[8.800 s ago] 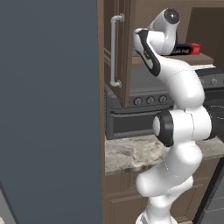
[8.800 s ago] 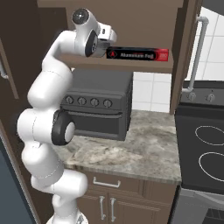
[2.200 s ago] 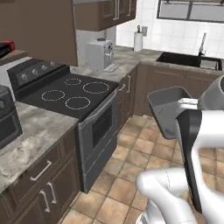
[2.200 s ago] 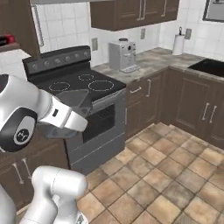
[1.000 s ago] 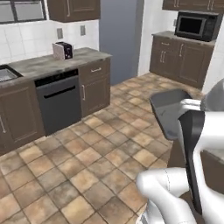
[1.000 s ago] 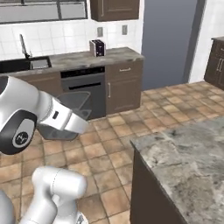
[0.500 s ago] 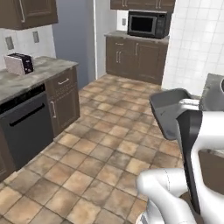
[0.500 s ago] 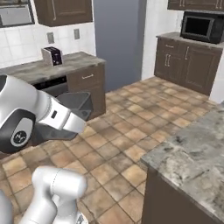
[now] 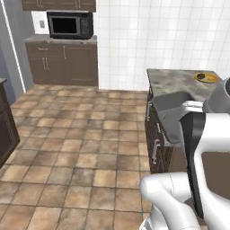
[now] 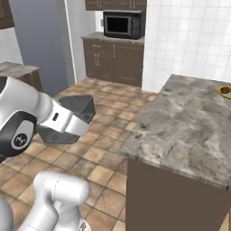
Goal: Retrieve the tupperware and aluminum foil from the cabinet and place them on the dining counter near the plate with potato and shrimp to prepare for storing leftovers.
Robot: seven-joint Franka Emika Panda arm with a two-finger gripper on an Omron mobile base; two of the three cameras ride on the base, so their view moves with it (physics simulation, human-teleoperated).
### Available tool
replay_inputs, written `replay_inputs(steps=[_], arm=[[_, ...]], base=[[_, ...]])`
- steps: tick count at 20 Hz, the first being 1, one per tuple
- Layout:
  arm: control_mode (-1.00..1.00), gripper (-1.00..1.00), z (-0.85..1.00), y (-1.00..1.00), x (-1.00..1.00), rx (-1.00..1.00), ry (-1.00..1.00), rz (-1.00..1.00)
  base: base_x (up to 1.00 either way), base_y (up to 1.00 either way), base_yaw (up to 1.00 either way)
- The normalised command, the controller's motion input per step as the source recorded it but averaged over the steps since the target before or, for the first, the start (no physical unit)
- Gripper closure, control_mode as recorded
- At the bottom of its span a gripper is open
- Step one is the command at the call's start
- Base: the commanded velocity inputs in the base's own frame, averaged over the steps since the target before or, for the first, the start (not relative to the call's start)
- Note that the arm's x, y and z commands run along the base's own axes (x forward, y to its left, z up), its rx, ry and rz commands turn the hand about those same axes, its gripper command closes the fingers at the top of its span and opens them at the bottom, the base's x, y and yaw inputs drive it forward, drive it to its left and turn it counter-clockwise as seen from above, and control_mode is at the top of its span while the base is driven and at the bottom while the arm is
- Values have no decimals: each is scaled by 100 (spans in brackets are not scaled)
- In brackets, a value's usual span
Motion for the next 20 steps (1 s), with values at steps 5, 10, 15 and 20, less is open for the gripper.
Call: replay_inputs(steps=[5,10,15,20], arm=[[100,100,0,0,0,0,0,0],[100,100,0,0,0,0,0,0],[100,100,0,0,0,0,0,0],[100,100,0,0,0,0,0,0]], base=[[3,23,-70],[14,12,-68],[21,-40,-57],[44,-97,-43]])
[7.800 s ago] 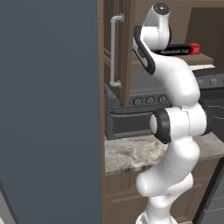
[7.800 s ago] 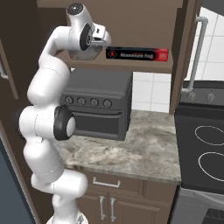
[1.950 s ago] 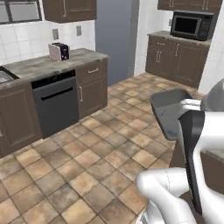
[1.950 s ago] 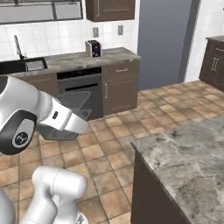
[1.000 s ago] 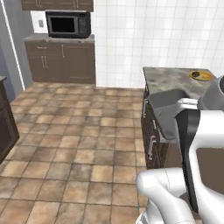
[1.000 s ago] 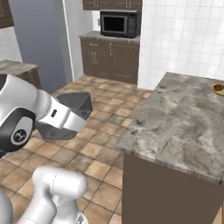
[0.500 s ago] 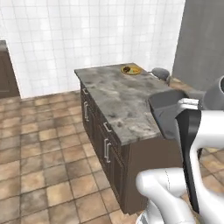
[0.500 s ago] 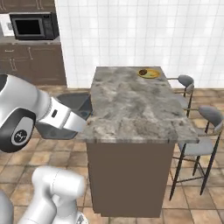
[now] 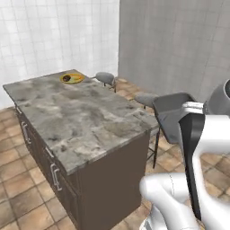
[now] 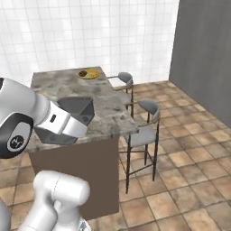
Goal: Retrieve the tupperware and aluminum foil from the cabinet and place them on the dining counter near the plate with potato and shrimp to prepare for storing leftovers.
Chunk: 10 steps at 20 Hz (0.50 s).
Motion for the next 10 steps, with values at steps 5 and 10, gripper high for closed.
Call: replay_inputs(steps=[5,10], arm=[[100,100,0,0,0,0,0,0],[100,100,0,0,0,0,0,0]], base=[[69,-100,-39],[79,-100,-41]])
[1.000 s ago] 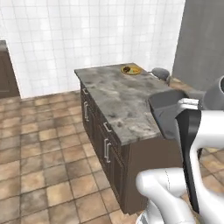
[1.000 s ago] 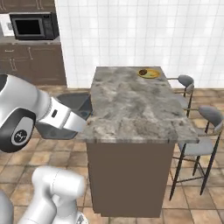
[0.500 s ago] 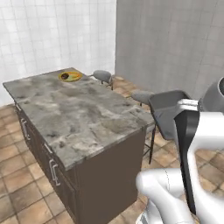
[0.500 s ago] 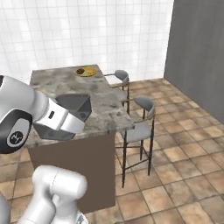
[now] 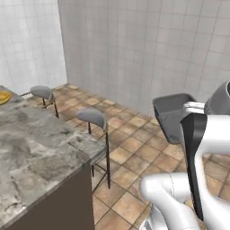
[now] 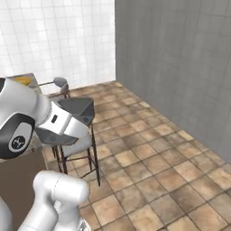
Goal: Retrieve the tupperware and aluminum foil from the cabinet and place them on the dining counter near the plate with potato and shrimp to prepare for storing leftovers.
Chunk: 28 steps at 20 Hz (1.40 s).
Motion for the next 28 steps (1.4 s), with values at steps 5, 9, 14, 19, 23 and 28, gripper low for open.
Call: replay_inputs(steps=[5,9,14,19,23,28], arm=[[100,100,0,0,0,0,0,0],[100,100,0,0,0,0,0,0],[100,100,0,0,0,0,0,0],[100,100,0,0,0,0,0,0],[100,100,0,0,0,0,0,0],[100,100,0,0,0,0,0,0]], base=[[94,-80,-36],[100,-43,-12],[100,-44,7],[100,-53,31],[100,-27,47],[100,-4,60]])
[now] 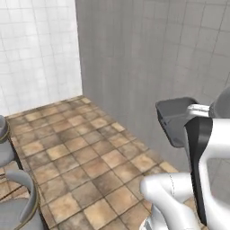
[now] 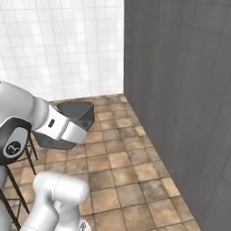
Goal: Retrieve the tupperware and aluminum foil from the cabinet and place them on the dining counter near the plate with potato and shrimp to prepare for storing leftovers.
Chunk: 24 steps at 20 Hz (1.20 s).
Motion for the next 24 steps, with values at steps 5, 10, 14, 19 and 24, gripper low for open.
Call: replay_inputs(steps=[5,10,14,19,24], arm=[[100,100,0,0,0,0,0,0],[100,100,0,0,0,0,0,0],[100,100,0,0,0,0,0,0],[100,100,0,0,0,0,0,0],[100,100,0,0,0,0,0,0]], base=[[100,-7,67],[100,-18,67],[100,-28,65],[100,-30,63],[100,-26,63]])
